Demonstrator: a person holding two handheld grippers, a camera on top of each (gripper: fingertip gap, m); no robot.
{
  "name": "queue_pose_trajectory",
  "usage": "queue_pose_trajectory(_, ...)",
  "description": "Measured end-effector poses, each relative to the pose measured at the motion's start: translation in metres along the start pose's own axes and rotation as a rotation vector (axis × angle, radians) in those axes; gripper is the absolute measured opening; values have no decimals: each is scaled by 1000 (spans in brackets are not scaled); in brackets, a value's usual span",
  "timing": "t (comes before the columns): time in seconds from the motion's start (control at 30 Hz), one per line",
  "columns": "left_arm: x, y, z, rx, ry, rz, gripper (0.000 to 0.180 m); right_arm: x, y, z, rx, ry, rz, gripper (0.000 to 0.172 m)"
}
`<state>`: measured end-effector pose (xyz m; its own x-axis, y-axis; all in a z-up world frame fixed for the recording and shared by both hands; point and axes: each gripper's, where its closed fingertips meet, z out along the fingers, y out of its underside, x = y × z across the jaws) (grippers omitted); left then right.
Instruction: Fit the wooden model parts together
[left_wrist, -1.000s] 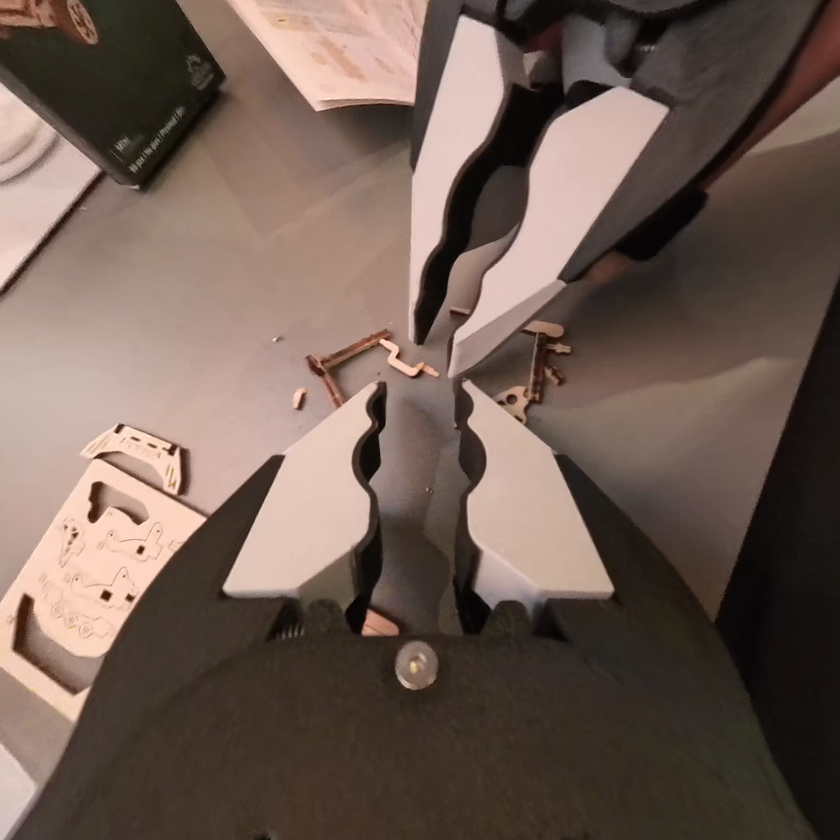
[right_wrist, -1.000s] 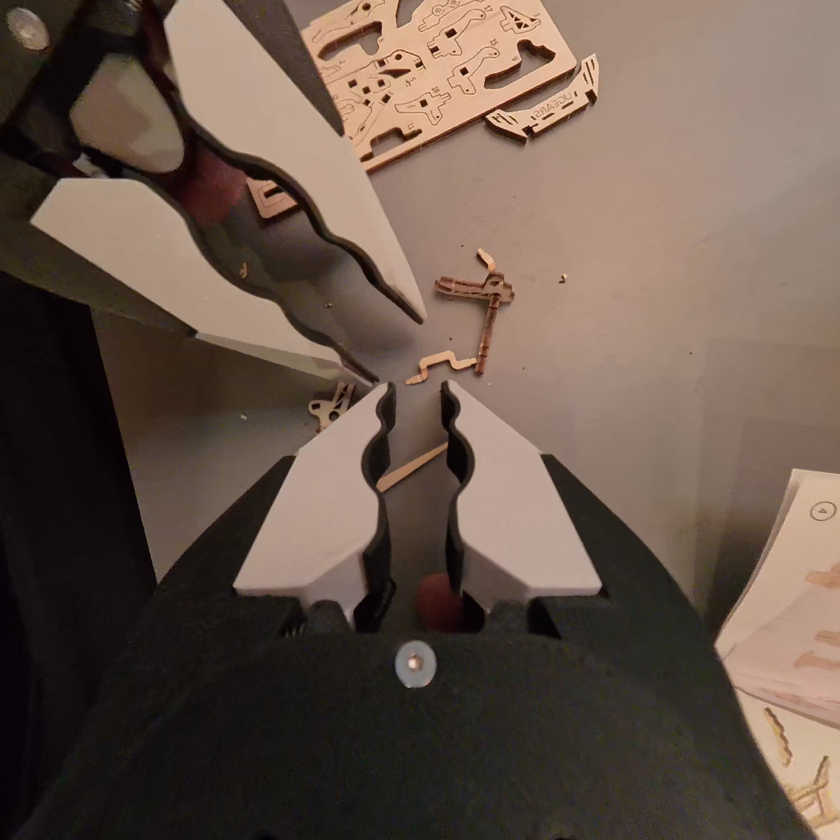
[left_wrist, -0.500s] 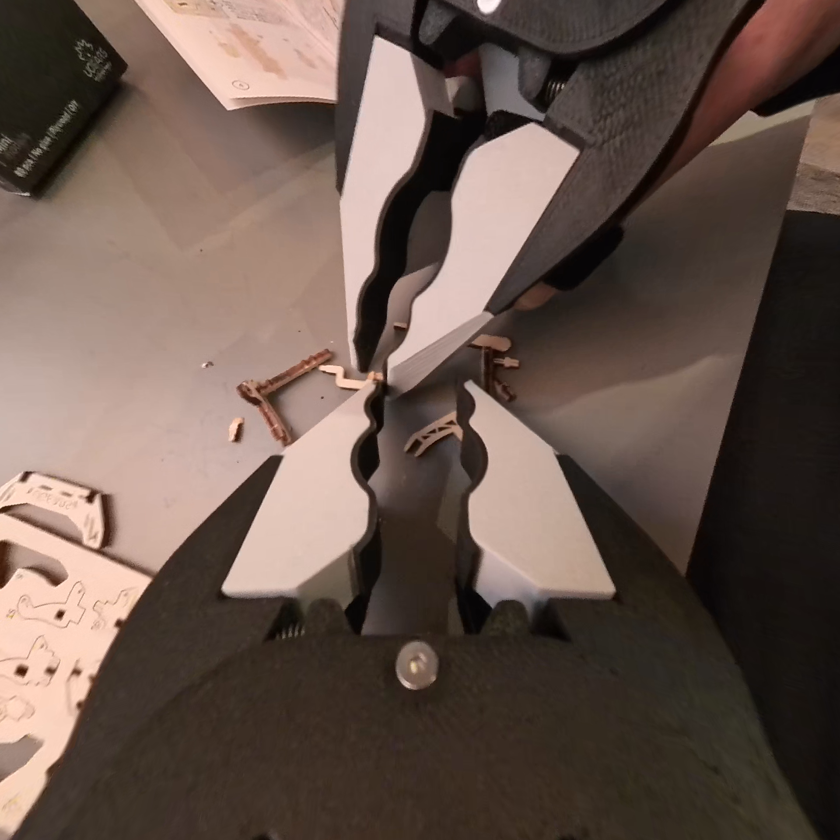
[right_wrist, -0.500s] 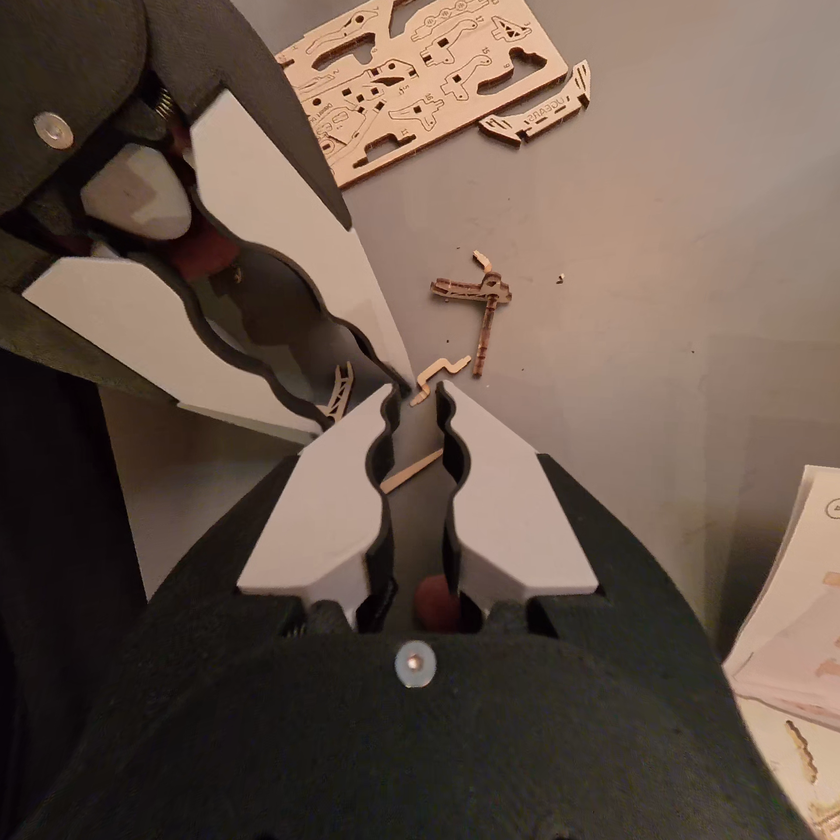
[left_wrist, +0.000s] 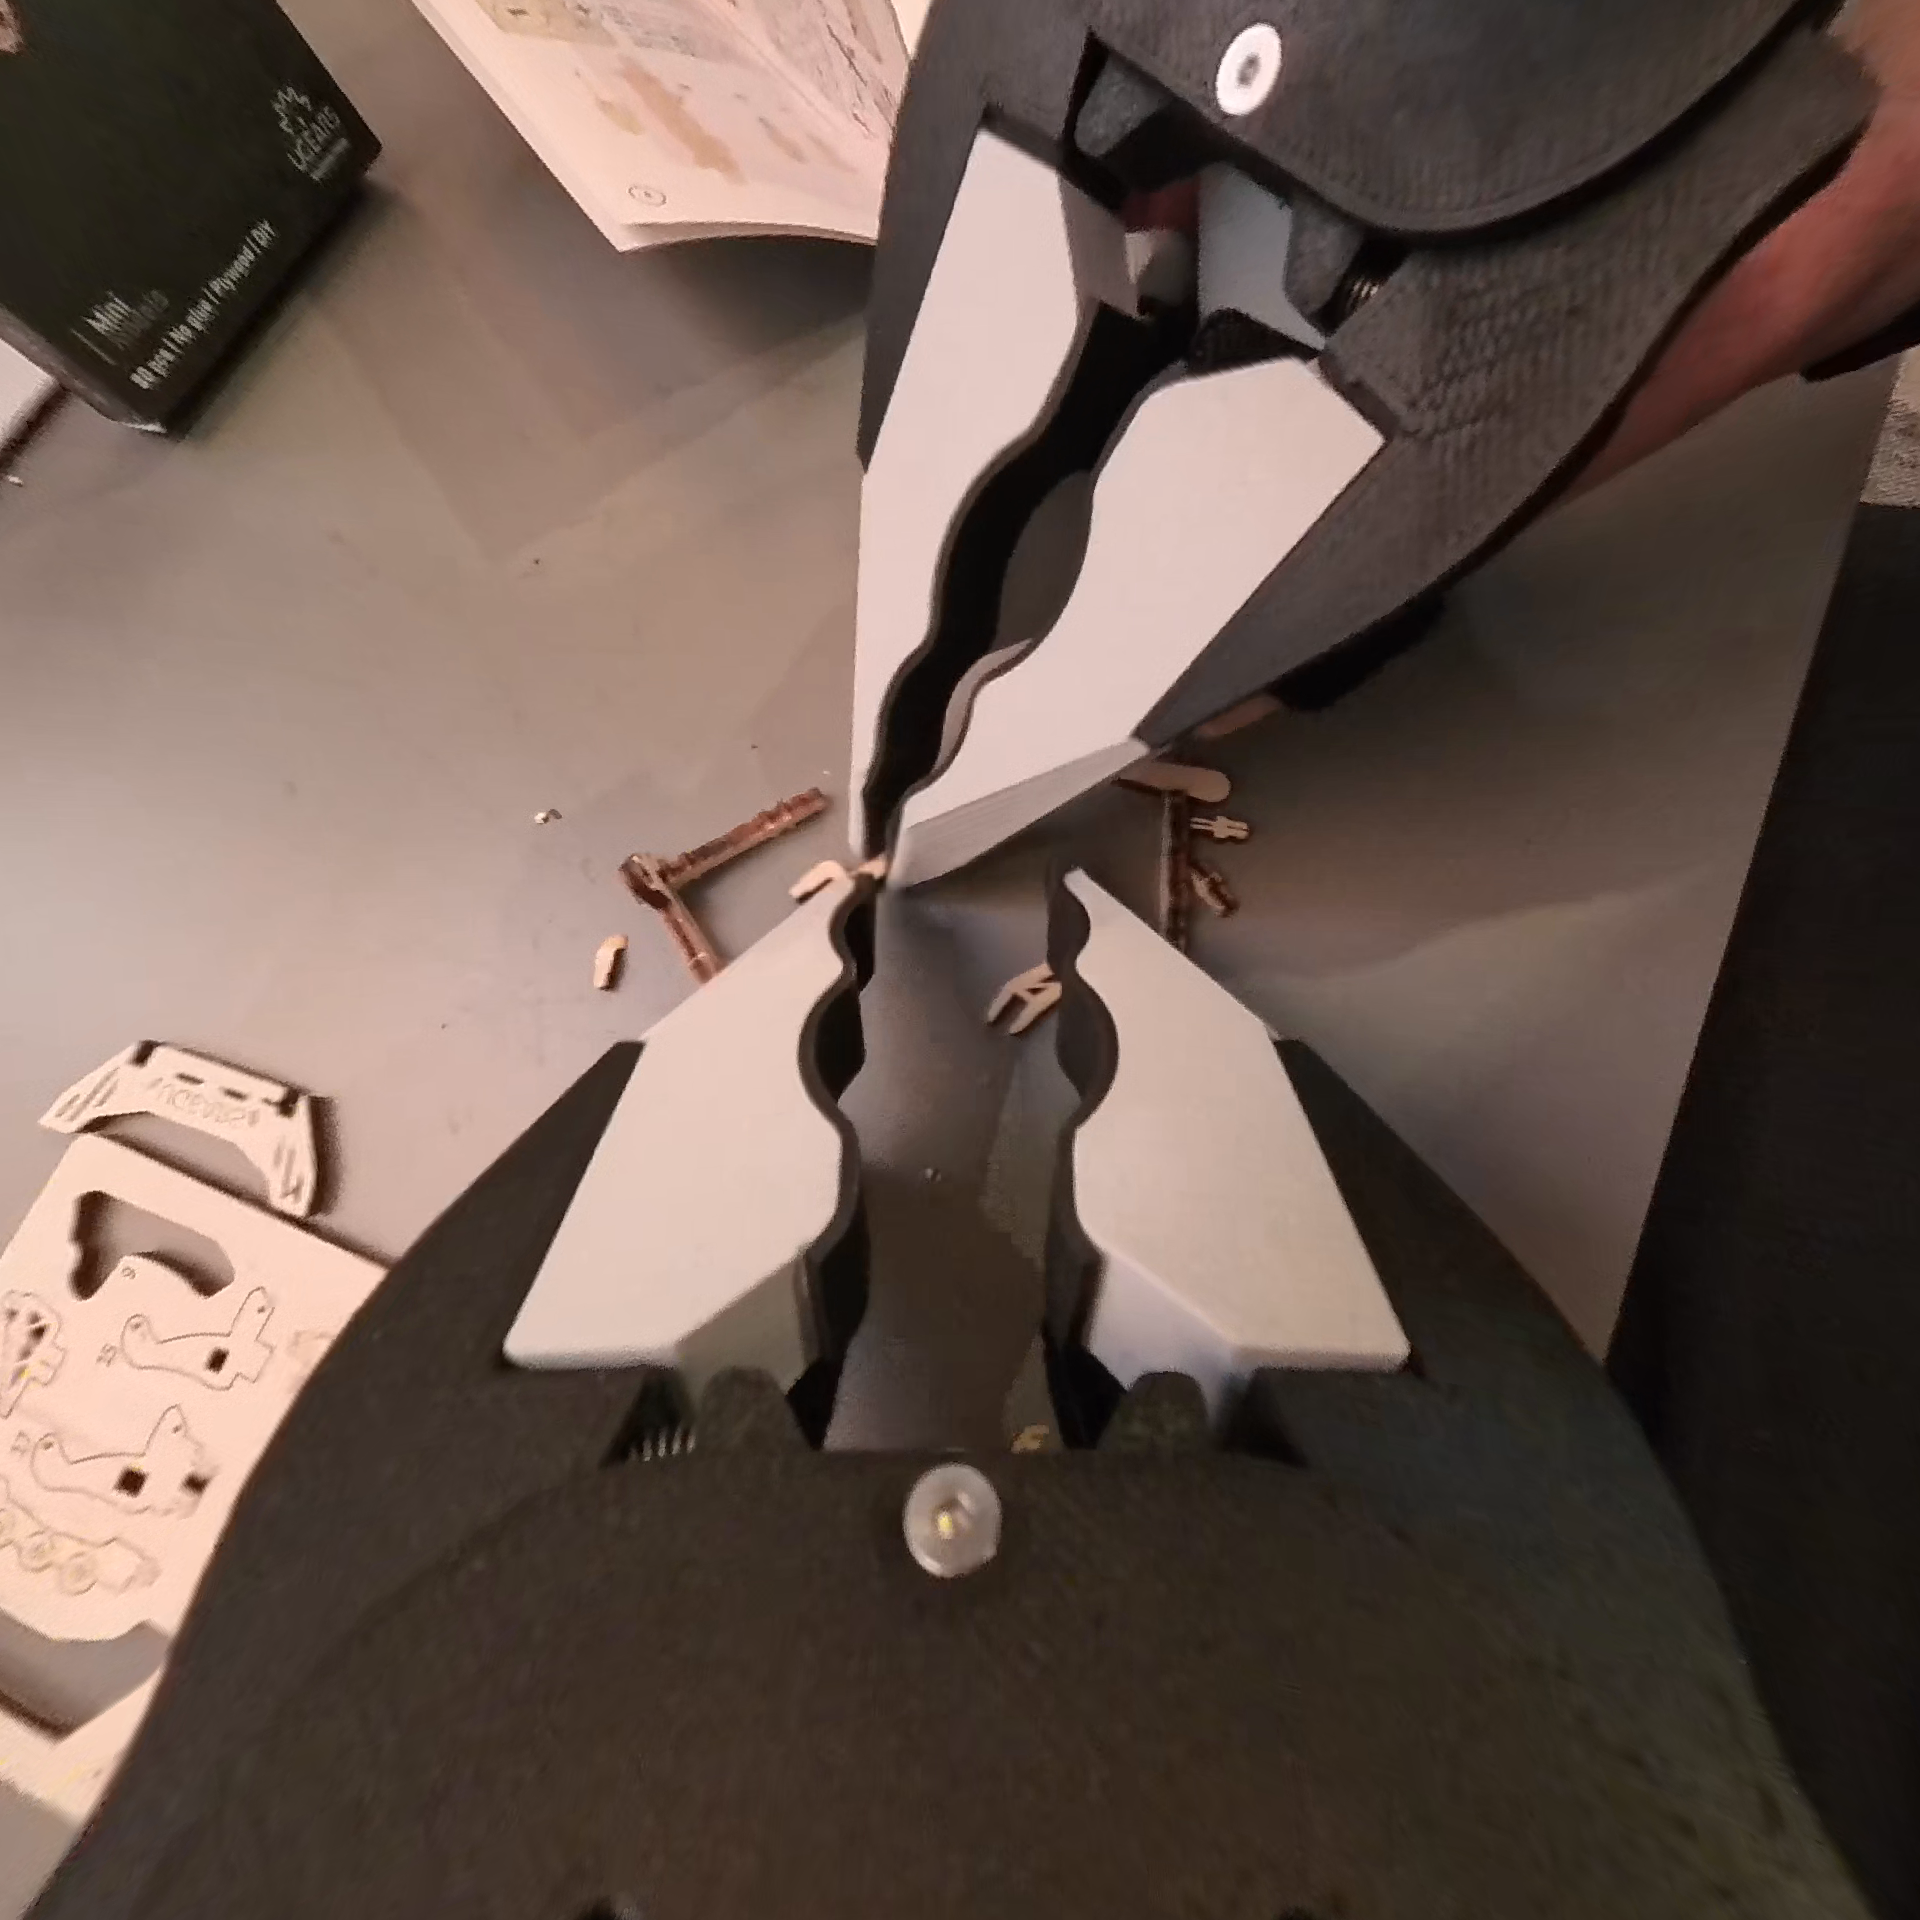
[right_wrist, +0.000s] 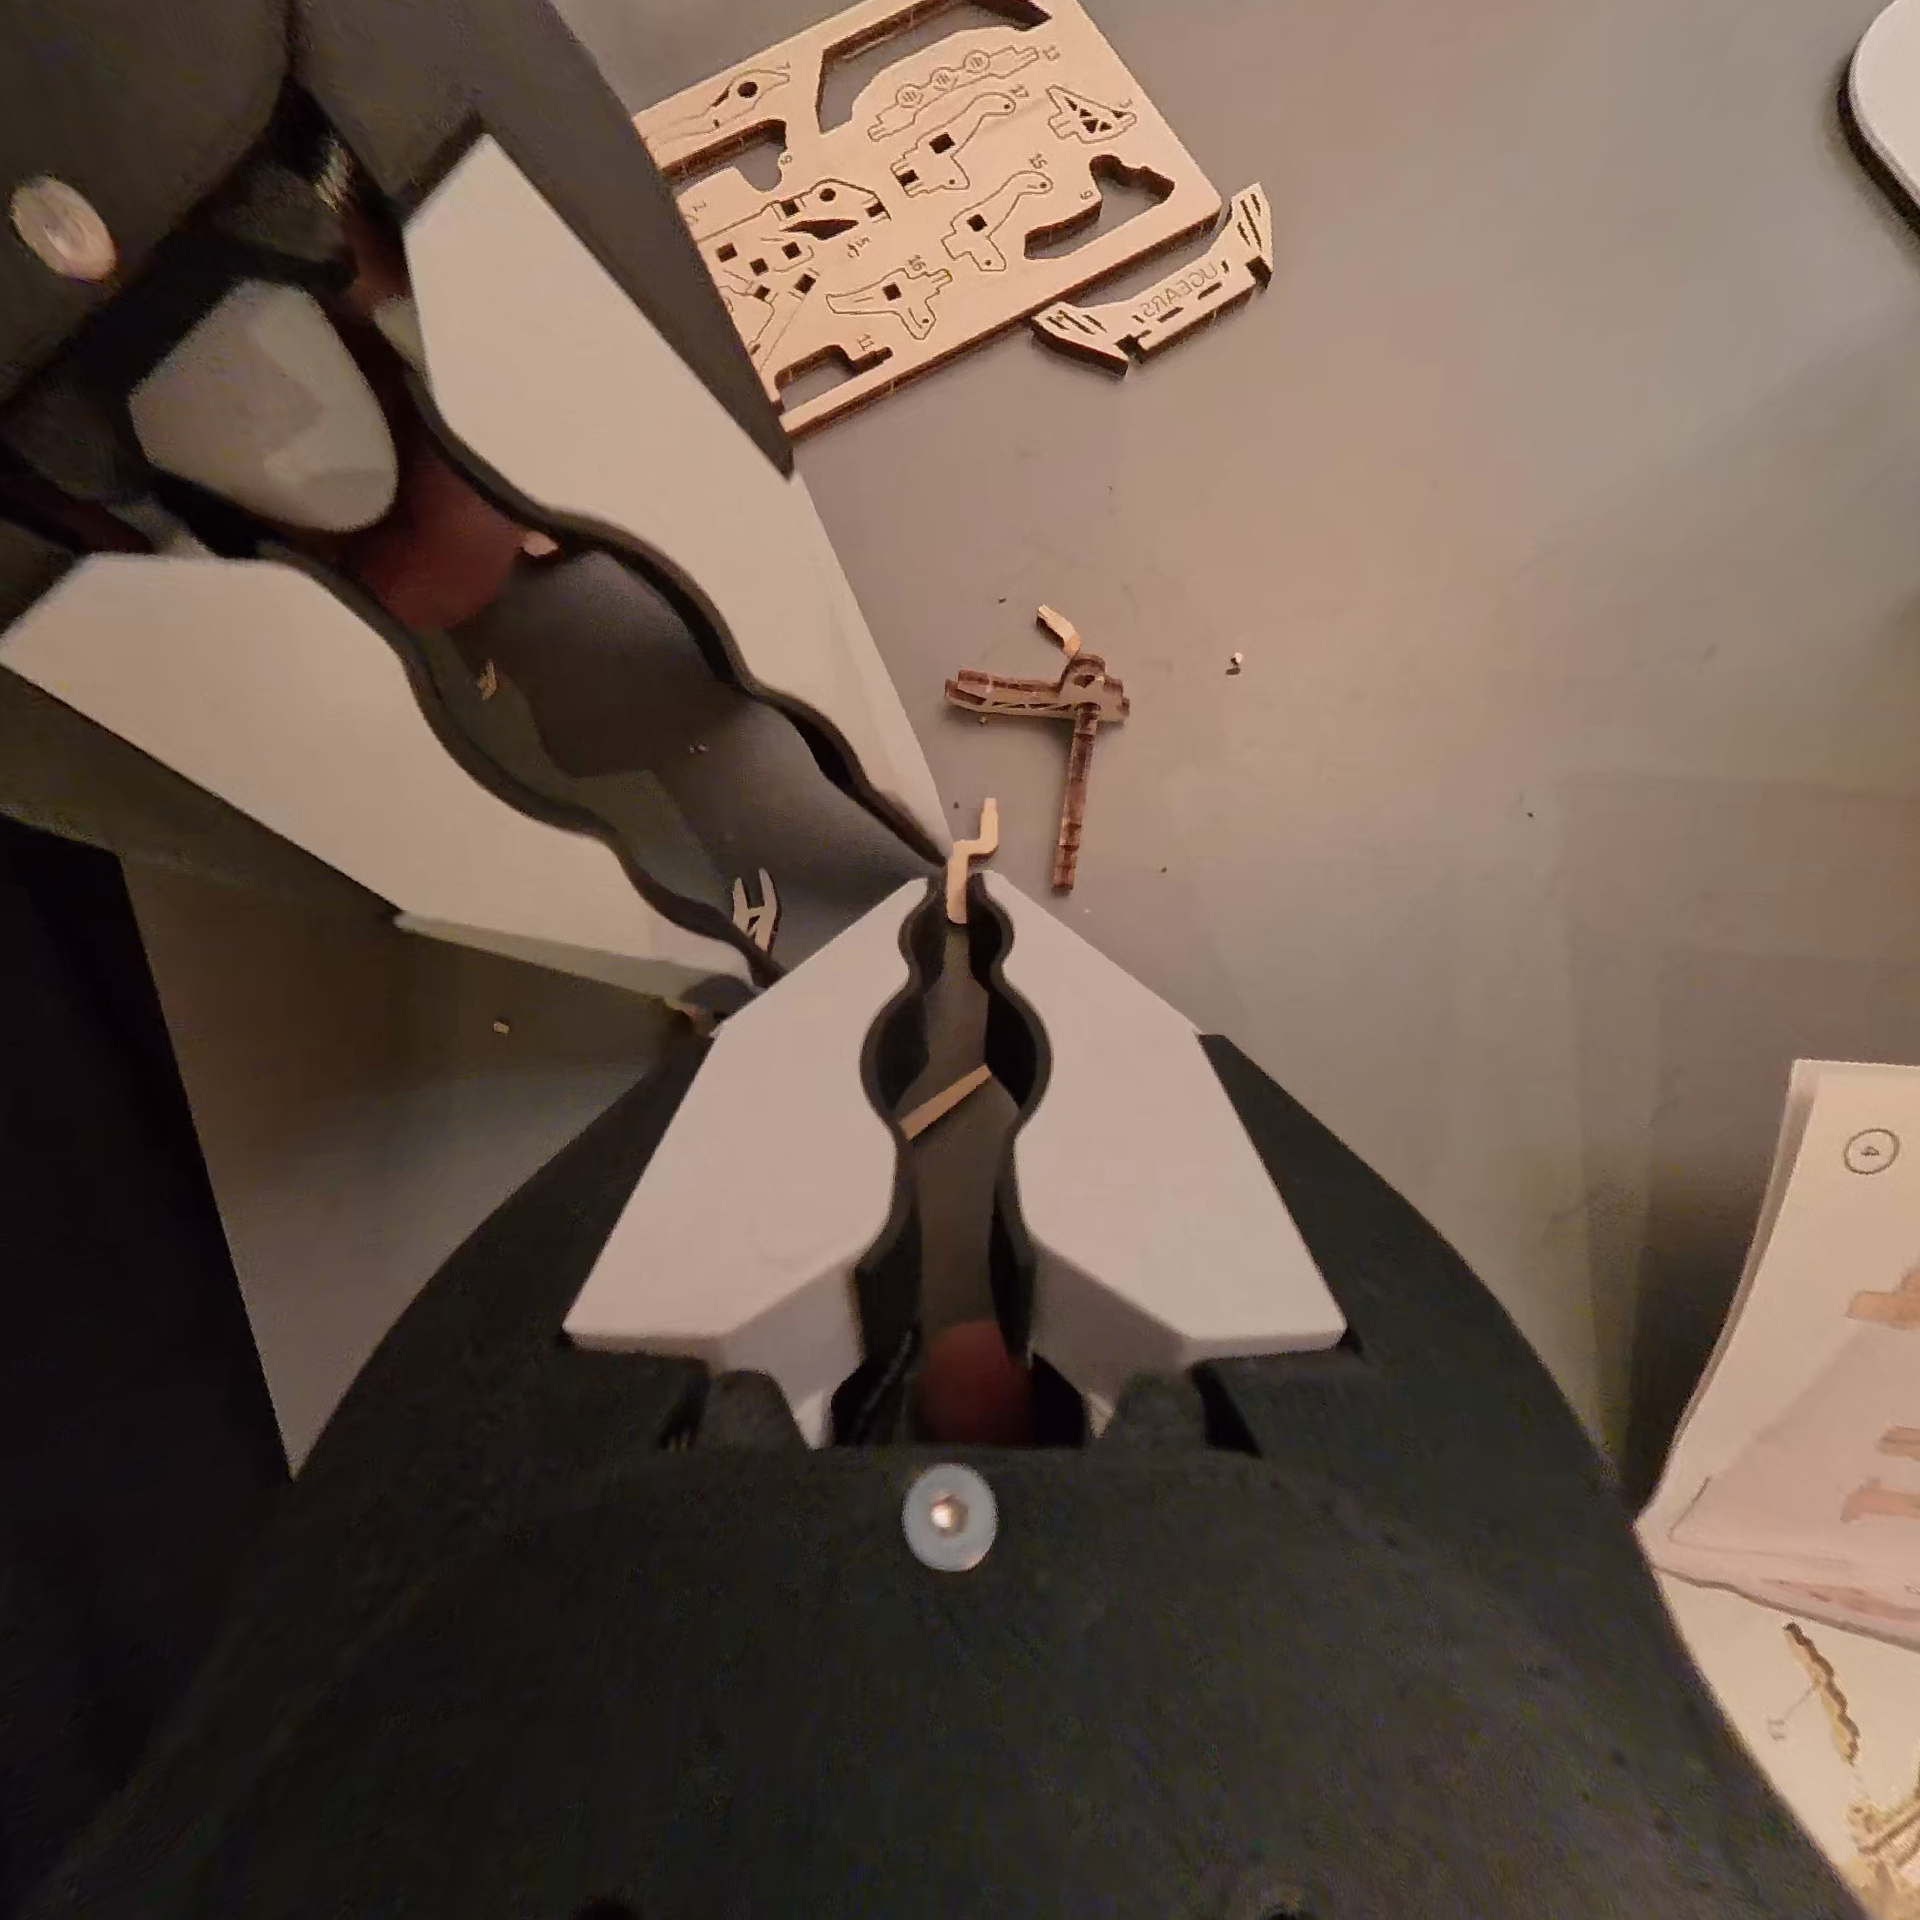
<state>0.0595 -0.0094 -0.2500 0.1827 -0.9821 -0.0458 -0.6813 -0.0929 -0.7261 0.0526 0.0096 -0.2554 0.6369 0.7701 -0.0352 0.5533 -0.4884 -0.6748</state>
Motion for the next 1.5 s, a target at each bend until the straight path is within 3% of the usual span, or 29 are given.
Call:
queue_pose_trajectory(0.3, -51, -4, -19, 53, -205, 2, 35, 12, -16, -16, 71, 14, -57, 2)
queue_pose_trajectory(0.6, -47, 9, -2, -19, -154, 11, 38, 17, -18, 0, 84, 17, -26, 2)
queue_pose_trajectory(1.2, -42, 4, 3, -19, -123, 35, 35, 18, -22, 5, 60, -44, 81, 2)
queue_pose_trajectory(1.5, -43, 4, 2, -17, -124, 36, 36, 19, -23, 5, 36, -73, 51, 2)
